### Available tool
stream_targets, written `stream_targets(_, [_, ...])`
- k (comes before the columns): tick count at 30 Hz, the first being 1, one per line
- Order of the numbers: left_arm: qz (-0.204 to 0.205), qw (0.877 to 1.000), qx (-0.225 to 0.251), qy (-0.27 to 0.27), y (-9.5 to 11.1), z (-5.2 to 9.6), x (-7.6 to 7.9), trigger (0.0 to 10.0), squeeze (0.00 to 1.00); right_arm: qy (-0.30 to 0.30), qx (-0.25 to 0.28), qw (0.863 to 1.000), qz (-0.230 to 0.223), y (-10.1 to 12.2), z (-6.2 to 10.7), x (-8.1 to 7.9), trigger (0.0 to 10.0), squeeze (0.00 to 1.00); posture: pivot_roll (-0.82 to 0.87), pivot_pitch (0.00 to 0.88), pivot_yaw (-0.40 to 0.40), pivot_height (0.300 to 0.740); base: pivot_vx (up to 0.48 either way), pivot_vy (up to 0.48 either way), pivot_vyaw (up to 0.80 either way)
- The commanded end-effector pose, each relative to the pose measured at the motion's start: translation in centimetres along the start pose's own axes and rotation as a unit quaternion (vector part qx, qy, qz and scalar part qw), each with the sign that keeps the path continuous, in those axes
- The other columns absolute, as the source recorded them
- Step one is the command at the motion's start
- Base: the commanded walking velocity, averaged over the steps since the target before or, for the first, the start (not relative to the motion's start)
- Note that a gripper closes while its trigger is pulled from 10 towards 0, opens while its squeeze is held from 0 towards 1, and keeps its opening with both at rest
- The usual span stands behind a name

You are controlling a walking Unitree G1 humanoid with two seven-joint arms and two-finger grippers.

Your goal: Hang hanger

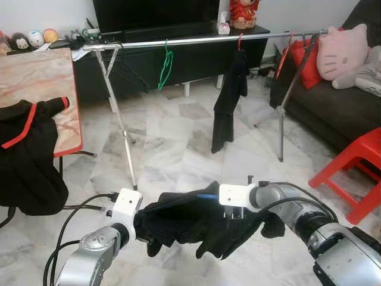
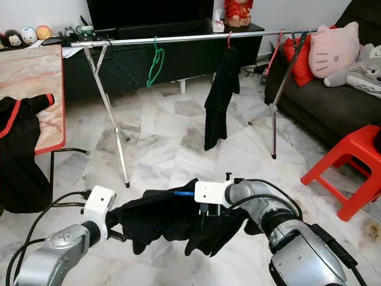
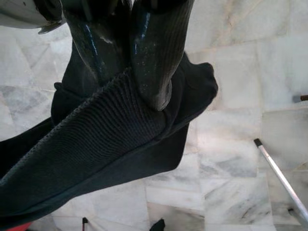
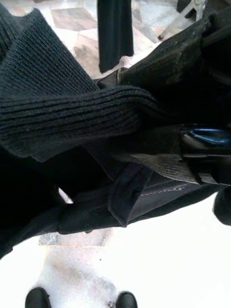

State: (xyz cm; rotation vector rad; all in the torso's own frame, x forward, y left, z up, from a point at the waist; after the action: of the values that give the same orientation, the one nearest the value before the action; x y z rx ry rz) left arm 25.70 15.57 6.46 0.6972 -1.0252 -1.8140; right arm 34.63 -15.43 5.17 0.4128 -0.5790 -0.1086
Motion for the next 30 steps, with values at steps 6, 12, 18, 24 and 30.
stream_targets(6, [-0.012, 0.995, 0.037, -0.087, 2.7, -2.0, 5.0, 0.0, 0.0, -0.025, 0.156, 0.969, -0.19, 5.7, -1.0, 0.6, 0.0, 0.0, -0.04, 0.0, -0.006, 0.732, 0.0, 0.0, 0.0])
stream_targets(12, [-0.02, 0.994, 0.041, -0.102, 3.1, -2.5, 6.1, 0.2, 0.0, -0.002, 0.198, 0.955, -0.219, 7.6, -1.1, 0.4, 0.0, 0.0, -0.04, 0.0, -0.009, 0.732, 0.0, 0.0, 0.0])
stream_targets(18, [-0.026, 0.993, 0.042, -0.109, 3.1, -2.5, 6.2, 4.2, 0.0, -0.011, 0.196, 0.955, -0.221, 7.4, -1.1, 0.5, 0.0, 0.0, -0.04, 0.0, -0.008, 0.732, 0.0, 0.0, 0.0])
stream_targets(24, [-0.029, 0.993, 0.041, -0.109, 2.9, -2.4, 6.2, 5.3, 1.0, -0.025, 0.204, 0.951, -0.229, 7.4, -0.9, 1.0, 0.0, 0.0, -0.04, 0.0, -0.009, 0.732, 0.0, 0.0, 0.0])
stream_targets(30, [-0.026, 0.993, 0.042, -0.109, 2.9, -2.3, 6.2, 5.6, 1.0, -0.043, 0.214, 0.946, -0.239, 7.6, -0.7, 1.4, 0.0, 0.0, -0.04, 0.0, -0.008, 0.732, 0.0, 0.0, 0.0])
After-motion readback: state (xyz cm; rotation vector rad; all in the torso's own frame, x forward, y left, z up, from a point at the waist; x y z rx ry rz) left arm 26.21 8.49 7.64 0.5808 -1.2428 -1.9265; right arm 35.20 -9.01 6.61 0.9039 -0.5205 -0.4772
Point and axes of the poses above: a point about 5 cm out from each wrist's last joint towards the gripper, its own z axis pointing back from the gripper into the wrist, its own y axis along the axis of the wrist's last joint, x = y × z, the point moved 1 cm from there along -z, pointing out of the wrist towards the gripper, and after that the axes turned 6 degrees about -z, right-handed, at the moved point
